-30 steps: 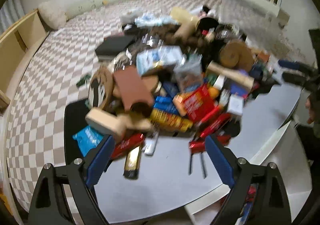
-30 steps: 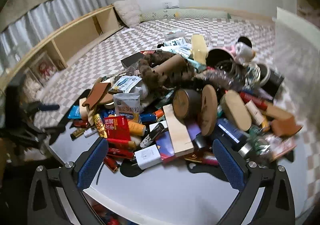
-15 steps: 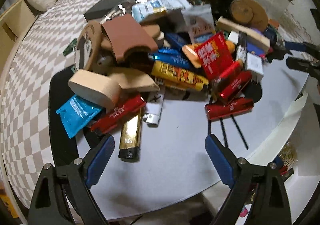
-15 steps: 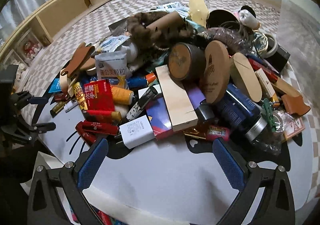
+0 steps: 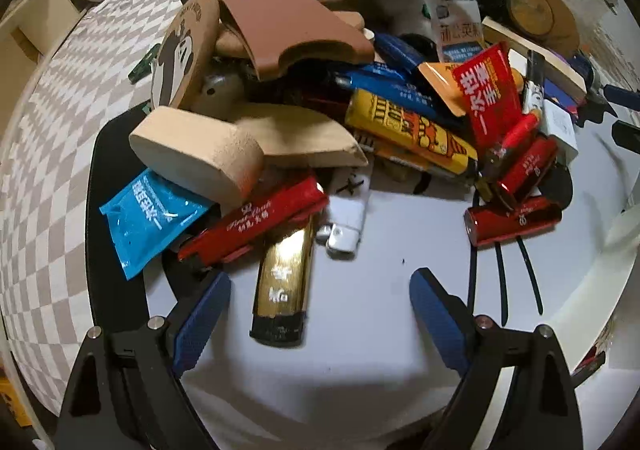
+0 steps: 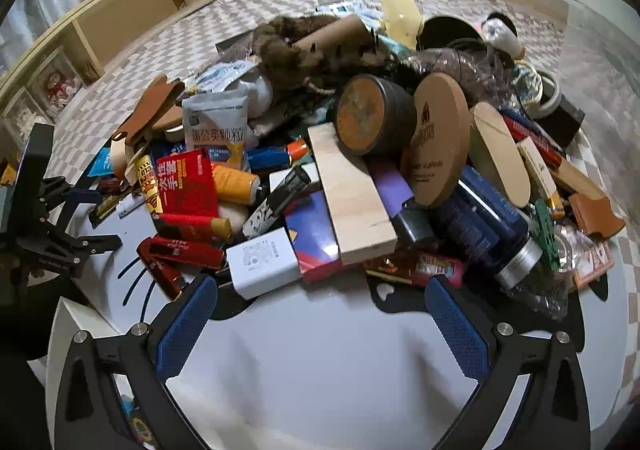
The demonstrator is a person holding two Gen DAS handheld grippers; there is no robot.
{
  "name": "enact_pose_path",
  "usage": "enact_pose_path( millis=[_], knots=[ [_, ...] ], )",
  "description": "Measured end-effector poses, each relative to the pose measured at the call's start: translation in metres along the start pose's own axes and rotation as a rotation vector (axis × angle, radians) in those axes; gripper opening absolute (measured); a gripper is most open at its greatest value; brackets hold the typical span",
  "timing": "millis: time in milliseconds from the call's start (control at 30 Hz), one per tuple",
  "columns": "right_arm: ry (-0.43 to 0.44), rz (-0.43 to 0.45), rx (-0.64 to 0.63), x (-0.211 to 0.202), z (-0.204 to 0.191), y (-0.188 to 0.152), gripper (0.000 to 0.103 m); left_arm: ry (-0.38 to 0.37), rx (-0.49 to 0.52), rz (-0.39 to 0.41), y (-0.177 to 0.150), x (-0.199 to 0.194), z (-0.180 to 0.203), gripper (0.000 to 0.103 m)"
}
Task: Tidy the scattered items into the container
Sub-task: 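Grasp the gold lighter with the left tool while the right tool grasps a light wooden block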
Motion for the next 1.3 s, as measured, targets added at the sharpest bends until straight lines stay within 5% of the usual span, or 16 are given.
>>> enact_pose_path(
  millis=[100,233,533,700,1033,1300],
  knots=[
    [-0.01,0.028,-0.03,0.001,0.003,0.005,0.103,0.0,0.004,0.006,0.0,-0.002,0.004,0.09],
    [-0.002,0.031,-0.03,0.006,0.008,0.007,0.081,-0.015,0.021,0.012,-0.001,-0.007,0.014,0.074],
    [0.017,0.043,-0.019,0.015,0.02,0.013,0.063,-0.071,0.052,0.005,-0.007,-0.018,0.039,0.04],
    [0.071,0.049,-0.005,0.016,0.019,0.018,0.047,-0.08,0.076,0.001,-0.011,-0.025,0.052,0.04],
    [0.033,0.007,-0.084,0.031,0.008,0.011,0.047,-0.12,0.068,-0.004,-0.017,-0.036,0.063,0.04],
    [0.016,-0.043,-0.105,0.022,0.002,0.004,0.033,-0.107,0.045,-0.005,-0.019,-0.042,0.061,0.04]
  ],
)
Point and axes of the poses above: each gripper's, at about its wrist camera, not at the fingertips, and x roughly the way its jaws point, z to its right, y to its top, the point moved 8 cm from there along x, roughly the way its jaws point, and after that the axes turned 15 degrees about z, right-handed, at the moved point
